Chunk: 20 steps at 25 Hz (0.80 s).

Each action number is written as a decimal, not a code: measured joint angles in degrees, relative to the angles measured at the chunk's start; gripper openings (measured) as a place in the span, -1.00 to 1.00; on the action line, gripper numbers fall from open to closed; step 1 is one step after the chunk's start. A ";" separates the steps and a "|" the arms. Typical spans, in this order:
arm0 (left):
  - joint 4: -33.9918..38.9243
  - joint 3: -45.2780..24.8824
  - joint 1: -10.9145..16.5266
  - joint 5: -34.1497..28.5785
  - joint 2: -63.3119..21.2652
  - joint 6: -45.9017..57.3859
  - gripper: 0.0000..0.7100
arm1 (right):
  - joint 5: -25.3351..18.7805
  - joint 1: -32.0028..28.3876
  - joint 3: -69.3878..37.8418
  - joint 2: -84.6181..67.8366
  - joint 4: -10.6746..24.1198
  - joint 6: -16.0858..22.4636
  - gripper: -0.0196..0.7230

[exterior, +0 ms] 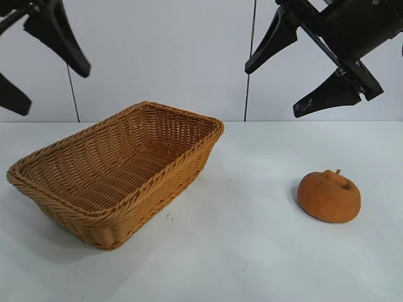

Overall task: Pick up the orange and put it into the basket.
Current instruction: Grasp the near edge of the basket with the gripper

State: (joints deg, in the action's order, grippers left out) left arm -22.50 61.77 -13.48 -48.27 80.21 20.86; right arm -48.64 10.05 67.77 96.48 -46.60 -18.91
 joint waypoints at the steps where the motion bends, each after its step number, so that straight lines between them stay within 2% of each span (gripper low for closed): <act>1: 1.91 0.00 0.00 -0.50 -0.50 4.79 0.55 | 0.00 0.00 0.00 0.00 0.00 0.00 0.70; 5: 6.38 0.00 0.00 -1.02 -0.51 18.34 0.55 | 0.00 0.00 0.00 0.00 0.00 0.00 0.70; 9: 7.84 -0.28 0.00 1.11 1.02 26.14 0.55 | 0.00 0.00 0.00 0.00 0.00 0.00 0.70; 13: 8.12 -2.40 0.00 3.09 4.13 29.79 0.55 | 0.00 0.00 0.00 0.00 0.00 0.00 0.70; 20: 6.18 -10.74 0.00 10.01 8.85 30.82 0.55 | -0.06 0.00 0.00 0.00 0.06 0.00 0.70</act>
State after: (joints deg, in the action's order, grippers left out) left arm -16.32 51.04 -13.48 -38.26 89.06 51.68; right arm -48.69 10.05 67.77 96.48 -46.54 -18.91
